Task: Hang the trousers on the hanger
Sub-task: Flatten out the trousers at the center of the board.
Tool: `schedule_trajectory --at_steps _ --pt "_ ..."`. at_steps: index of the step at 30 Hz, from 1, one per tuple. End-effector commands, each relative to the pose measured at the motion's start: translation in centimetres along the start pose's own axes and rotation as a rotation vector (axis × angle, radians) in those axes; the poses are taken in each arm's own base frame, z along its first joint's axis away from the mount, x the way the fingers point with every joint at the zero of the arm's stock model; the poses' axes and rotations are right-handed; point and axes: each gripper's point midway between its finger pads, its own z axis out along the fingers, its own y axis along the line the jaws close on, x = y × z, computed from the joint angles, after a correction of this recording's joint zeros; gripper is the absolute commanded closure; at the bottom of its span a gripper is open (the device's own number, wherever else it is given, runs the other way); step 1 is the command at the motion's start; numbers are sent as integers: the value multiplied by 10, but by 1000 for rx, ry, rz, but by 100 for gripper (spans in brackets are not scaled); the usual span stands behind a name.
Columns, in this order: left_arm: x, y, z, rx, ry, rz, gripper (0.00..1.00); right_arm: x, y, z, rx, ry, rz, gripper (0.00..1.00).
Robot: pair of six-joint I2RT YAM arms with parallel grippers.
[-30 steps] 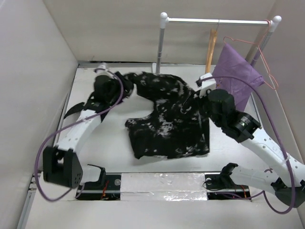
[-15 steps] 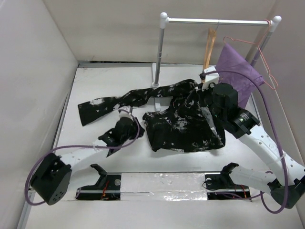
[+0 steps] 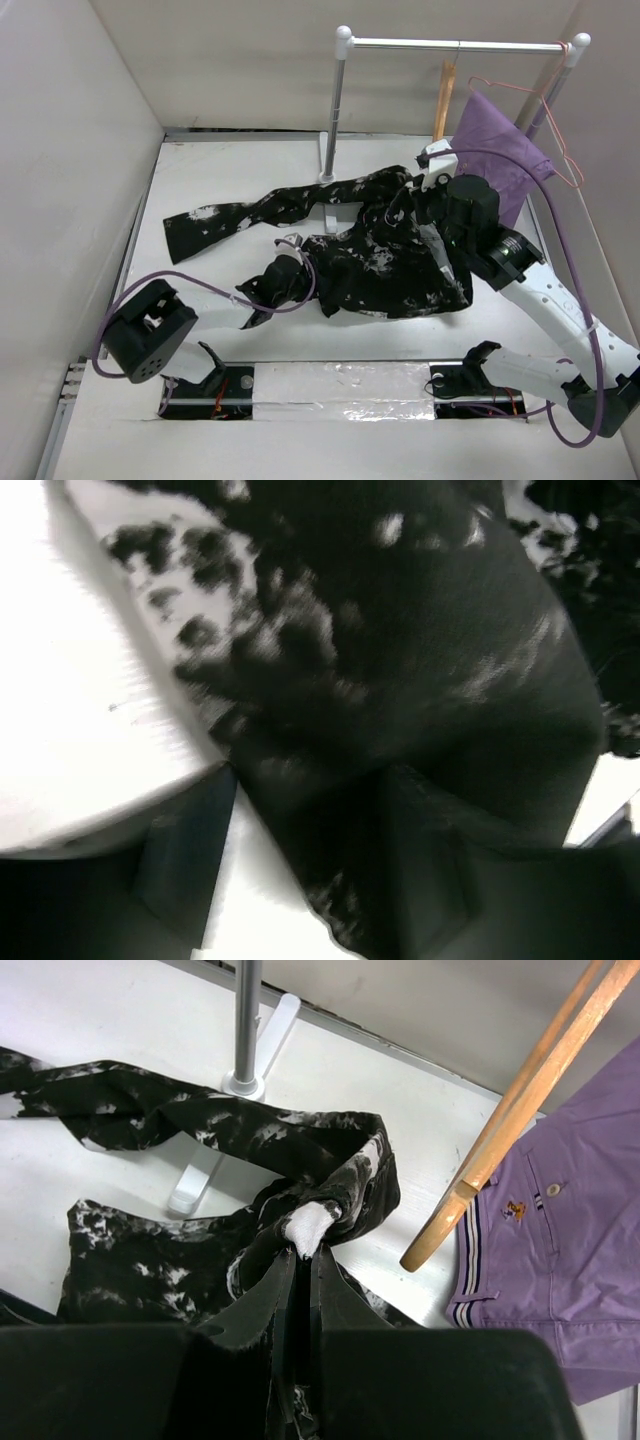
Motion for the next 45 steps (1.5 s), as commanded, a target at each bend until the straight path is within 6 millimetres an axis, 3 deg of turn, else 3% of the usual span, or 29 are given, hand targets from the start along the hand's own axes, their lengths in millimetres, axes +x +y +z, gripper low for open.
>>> schedule_trajectory --at_steps 1,3,4,6,9,11,12,13,14,17,18,19,20,21,23,24,26,28,29,31,32,34,35,37,38,40,41,44,45 --pt "11 0 10 -10 49 2 52 -32 5 1 -20 -135 38 100" --pt "1 -1 16 -33 16 3 74 -31 6 2 -24 -134 39 100" --pt "-1 2 16 -58 8 2 95 -31 6 2 -22 -133 38 100" --pt "-18 7 14 -103 -50 -4 100 -30 9 2 -27 -125 33 100" --pt "-65 14 -14 -165 -181 -14 100 -31 12 1 -35 -123 22 100" --pt "-131 15 -60 -203 -354 -20 100 -41 19 -1 -60 -135 14 100" --pt "-154 14 -81 -219 -413 -19 100 -42 22 -4 -70 -127 5 100" --pt "-181 24 -119 -274 -486 -3 100 -56 28 -11 -90 -152 -1 100" --pt "-222 6 -158 -271 -607 -8 100 -61 28 -15 -78 -155 -8 100" --pt "-257 3 -238 -384 -733 27 100 -75 26 -35 -58 -158 -15 100" --pt "-280 -19 -278 -361 -813 25 100 -75 21 -44 -51 -160 -9 100" --pt "-280 -19 -290 -397 -800 40 99 -73 19 -48 -50 -162 6 100" --pt "-291 -34 -312 -370 -836 55 97 -61 21 -47 -55 -143 6 100" --pt "-292 -36 -317 -385 -822 90 96 -58 14 -52 -42 -152 23 100" --pt "-288 -38 -312 -398 -748 126 95 -39 9 -46 -28 -120 42 100" --pt "-284 -37 -307 -398 -716 148 94 -17 5 -38 -19 -79 41 100" --pt "-268 -31 -284 -383 -635 168 92 3 1 -31 -4 -42 54 100" --pt "-259 -32 -269 -337 -603 169 91 33 -18 -22 73 12 60 100" --pt "-242 -35 -246 -269 -520 183 89 42 -29 -20 120 32 61 100" --pt "-231 -47 -216 -158 -451 183 74 58 -58 -17 214 67 75 100" --pt "-207 -45 -190 -115 -359 186 72 63 -67 -15 243 81 79 100" --pt "-188 -50 -154 -73 -295 191 61 71 -92 -13 313 102 96 100" --pt "-165 -44 -135 -68 -225 181 59 79 -98 -8 330 125 98 100" --pt "-152 -48 -109 0 -176 167 52 86 -111 -3 365 140 113 100" --pt "-134 -43 -99 22 -122 149 48 94 -126 -3 409 155 126 100" --pt "-128 -42 -89 50 -113 146 37 105 -137 7 439 174 145 99" --pt "-126 -35 -87 24 -115 143 37 109 -141 11 448 181 151 95" --pt "-136 -21 -89 -61 -167 140 38 118 -150 19 457 213 187 69" --pt "-138 -18 -91 -77 -182 131 38 116 -150 19 456 210 187 43"
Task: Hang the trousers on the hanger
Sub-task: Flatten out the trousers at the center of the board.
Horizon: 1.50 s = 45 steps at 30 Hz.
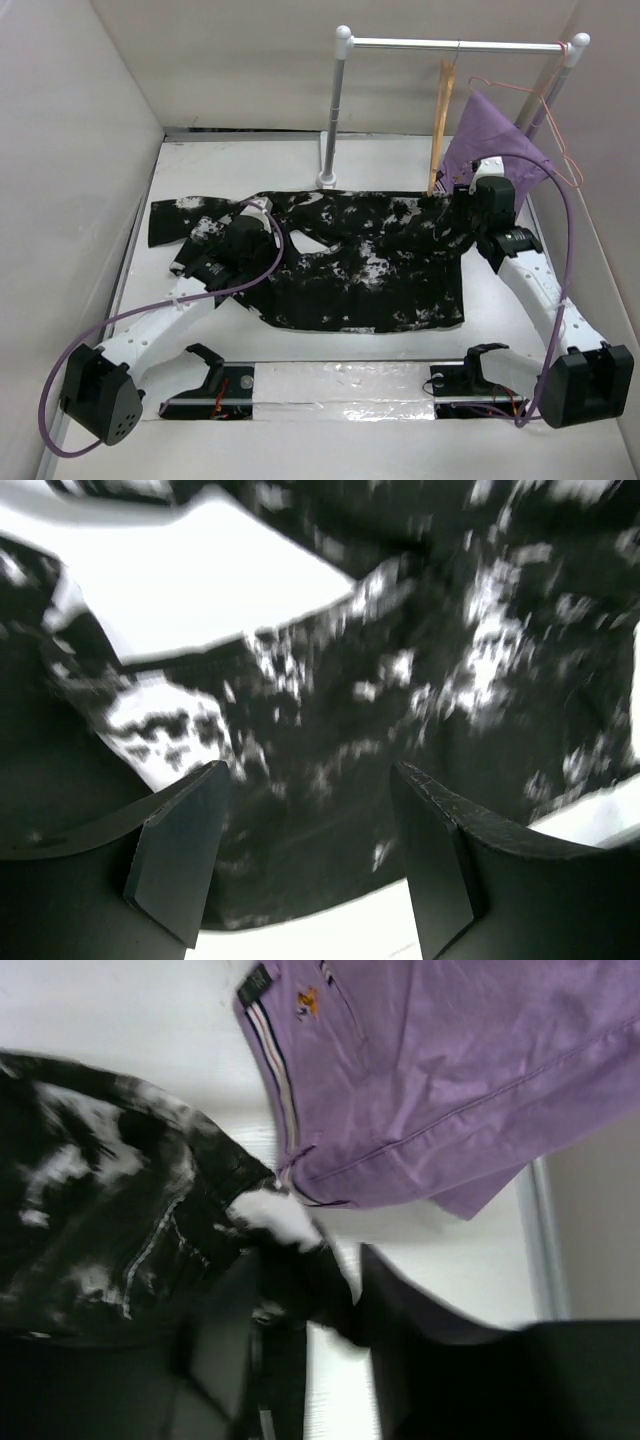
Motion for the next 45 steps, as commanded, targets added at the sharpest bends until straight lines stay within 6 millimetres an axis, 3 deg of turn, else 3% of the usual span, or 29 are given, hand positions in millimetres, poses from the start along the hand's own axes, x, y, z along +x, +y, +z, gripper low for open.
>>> schedule_trajectory --at_steps 1,3,5,6,7,8,9,10,11,13,14,15,17,18,21,22,25,29,31,35,39,42,43,45 --pt "-52 -14 -16 24 -215 -33 38 -36 4 -6 -23 -121 54 30" --pt "-57 3 -17 -56 -269 -56 39 -42 12 -18 -54 -157 58 11" --pt "-55 20 -17 -129 -299 -90 40 -47 30 -43 -130 -224 54 12" --pt "-53 26 -16 -154 -308 -108 40 -51 44 -53 -192 -265 55 19" --pt "-53 31 -17 -170 -331 -142 40 -36 71 -61 -294 -266 26 24" --pt "-50 42 -16 -205 -358 -159 40 -39 106 -85 -456 -320 23 57" --pt "-47 49 -14 -231 -364 -174 40 -33 112 -85 -492 -321 18 79" --pt "-46 54 -16 -253 -380 -193 40 -24 132 -92 -569 -311 18 92" --pt "-47 63 -18 -291 -410 -226 41 1 169 -102 -687 -269 -42 100" --pt "-54 71 -25 -306 -454 -258 43 15 210 -121 -813 -263 -97 100" --pt "-56 75 -26 -312 -462 -274 46 27 242 -147 -922 -264 -151 100" --pt "-61 84 -29 -331 -482 -306 48 41 263 -146 -930 -228 -191 100" --pt "-65 95 -34 -355 -511 -342 52 52 294 -159 -982 -217 -248 89" --pt "-69 109 -38 -389 -534 -380 52 61 321 -169 -1022 -200 -295 80" --pt "-66 128 -41 -390 -530 -439 51 73 351 -180 -1051 -188 -362 75" --pt "-68 142 -47 -414 -552 -487 48 76 361 -175 -1042 -176 -383 70" --pt "-46 178 -53 -503 -560 -617 46 83 369 -170 -1028 -175 -437 68" --pt "-19 199 -54 -531 -541 -702 42 83 360 -167 -1008 -195 -466 67" --pt "-13 200 -49 -519 -526 -714 42 83 351 -157 -985 -199 -460 67" --pt "0 200 -29 -482 -443 -733 41 78 341 -161 -1021 -229 -425 67" --pt "-1 210 -19 -515 -439 -717 42 80 331 -160 -1030 -238 -417 67" --pt "-14 211 -15 -505 -466 -719 54 76 329 -165 -1051 -253 -405 67" --pt "-15 211 -12 -504 -459 -726 73 74 328 -167 -1052 -259 -399 67" --pt "-32 205 -16 -486 -479 -719 92 74 326 -165 -1040 -260 -397 67"
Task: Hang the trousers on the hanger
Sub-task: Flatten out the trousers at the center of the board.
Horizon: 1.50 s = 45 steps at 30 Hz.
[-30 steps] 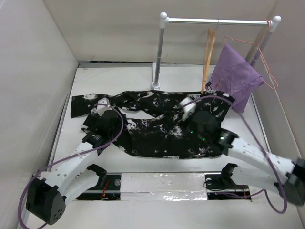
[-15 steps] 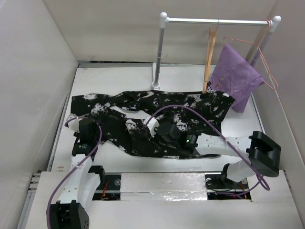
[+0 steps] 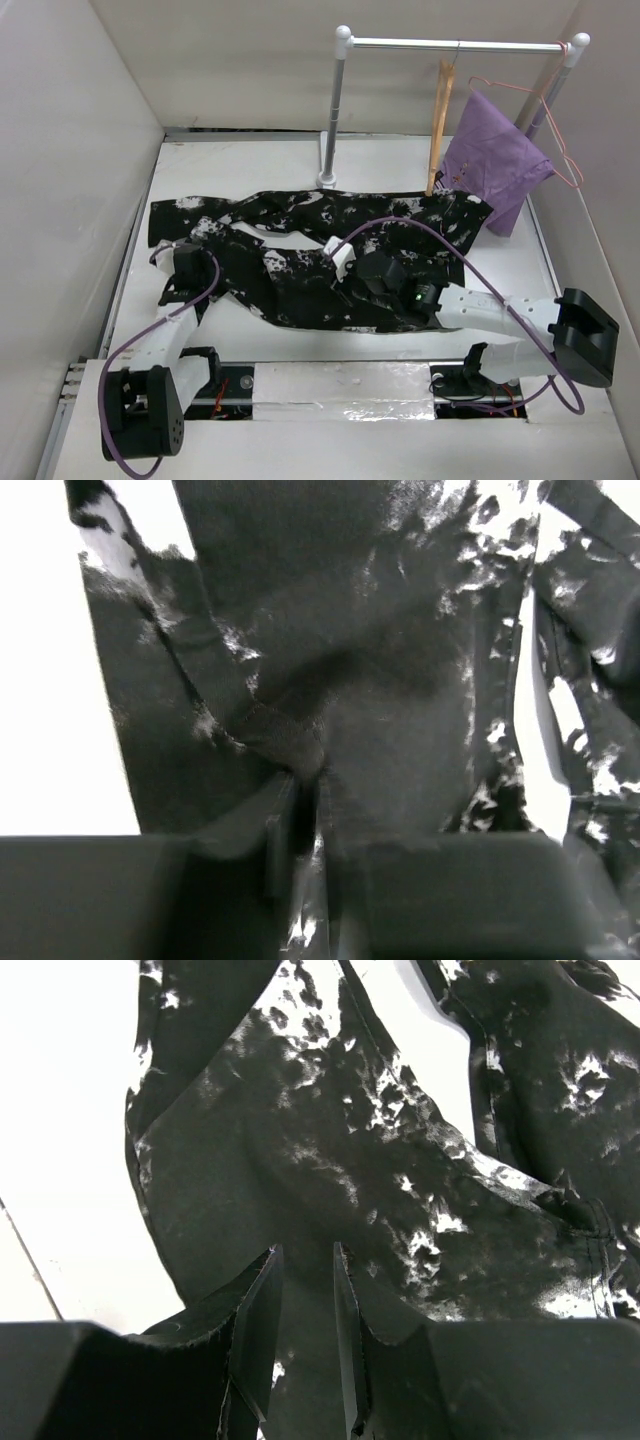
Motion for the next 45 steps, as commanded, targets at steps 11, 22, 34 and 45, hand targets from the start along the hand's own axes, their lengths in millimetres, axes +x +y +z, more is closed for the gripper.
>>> schedule_trajectory --at_steps 11,22,34,45 --pt "-112 -125 -134 303 -242 182 100 -29 -16 -11 20 -118 38 67" --pt "3 -108 -63 431 135 342 91 -19 -17 7 7 -41 37 98" --pt "110 -181 -75 417 187 488 64 -51 -14 -6 50 -61 17 90" --pt "19 -108 -86 308 -92 174 28 -55 -12 -23 23 -93 -6 91"
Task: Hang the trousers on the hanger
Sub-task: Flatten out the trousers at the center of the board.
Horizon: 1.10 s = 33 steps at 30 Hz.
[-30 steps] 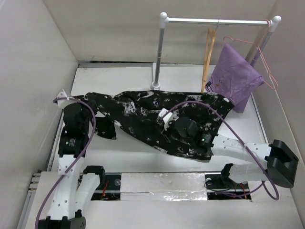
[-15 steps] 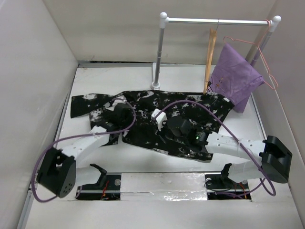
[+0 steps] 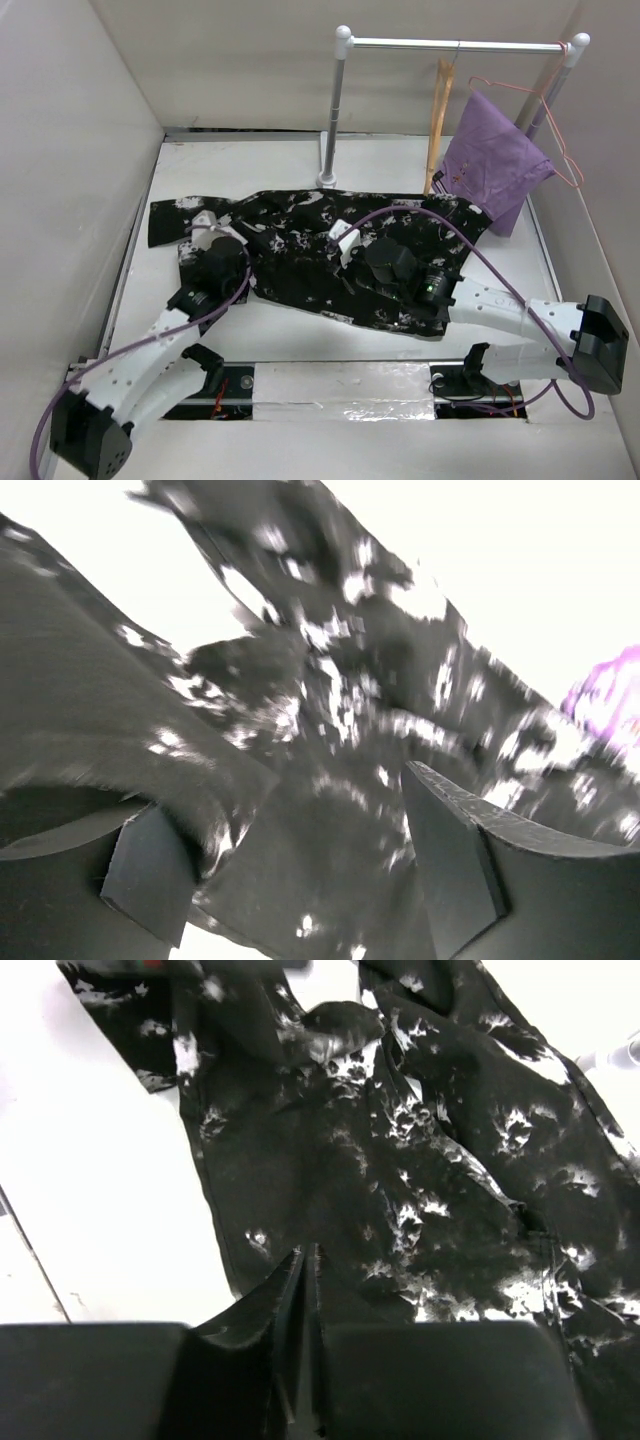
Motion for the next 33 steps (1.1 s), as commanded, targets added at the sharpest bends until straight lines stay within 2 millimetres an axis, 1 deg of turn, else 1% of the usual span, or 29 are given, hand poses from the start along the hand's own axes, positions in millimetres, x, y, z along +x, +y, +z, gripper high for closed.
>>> schedule_trajectory --at_steps 1,2,4,6,7,8,9,10,11,12,13,14,15,16,17,18,19,20,21,22,23,24,25,26,27,28,30,31,33 --pt "-25 40 -13 -116 -137 -108 28 -9 5 -2 -28 -28 -20 100" --pt "-31 56 -15 -167 -167 -146 27 -10 10 -2 -44 -31 -25 100" --pt "-32 81 -21 -233 -202 -204 31 -12 14 0 -64 -32 -28 100" --pt "-34 100 -21 -274 -235 -247 35 -18 18 0 -75 -42 -38 100" --pt "-34 100 -21 -256 -233 -244 37 -20 18 0 -78 -47 -41 100" --pt "-34 85 -16 -176 -209 -248 41 -23 19 1 -90 -53 -52 100" --pt "-35 78 -13 -136 -195 -240 43 -26 23 2 -110 -67 -59 100" --pt "-34 76 -5 -128 -164 -204 46 -31 28 5 -133 -85 -63 100" --pt "-37 63 1 -75 -152 -204 52 -31 28 7 -135 -83 -62 100" --pt "-36 42 4 -5 -101 -199 57 -31 33 9 -144 -81 -64 100" --pt "-23 45 16 -39 -34 -180 61 -31 31 11 -134 -76 -63 100" --pt "-18 29 21 12 -9 -163 65 -31 31 11 -129 -72 -60 100" --pt "-12 11 23 65 21 -143 66 -31 29 11 -120 -73 -58 100" --pt "3 5 31 61 66 -116 69 -33 28 10 -115 -78 -56 99" --pt "23 -16 29 111 119 -78 75 -36 25 7 -99 -91 -53 98" --pt "24 -34 29 130 118 -62 76 -37 23 6 -91 -98 -54 98" --pt "41 -35 36 102 161 -29 76 -39 20 4 -76 -104 -51 98" --pt "59 -45 33 114 202 11 76 -42 19 0 -70 -113 -46 98" --pt "57 -57 34 125 202 22 73 -44 17 -2 -62 -117 -45 98" --pt "67 -56 37 111 230 46 70 -42 15 -4 -56 -108 -46 97" --pt "69 -54 37 99 243 67 55 -42 14 -6 -49 -107 -45 97" --pt "71 -56 34 98 251 91 47 -45 12 -9 -42 -114 -44 97" --pt "64 -57 29 102 236 93 38 -39 11 -12 -42 -90 -49 95" --pt "62 -51 25 87 231 103 11 -38 9 -13 -30 -84 -49 94" --pt "55 -46 22 73 202 109 1 -37 7 -16 -21 -82 -48 92" --pt "41 -45 14 88 168 101 1 -37 5 -18 -13 -83 -46 87" --pt "34 -37 6 89 178 109 1 -38 5 -20 -11 -92 -44 81" --pt "19 -28 1 71 144 99 1 -40 1 -20 -7 -100 -41 75" --pt "-3 -22 -4 51 81 80 1 -43 2 -19 -12 -105 -43 73"
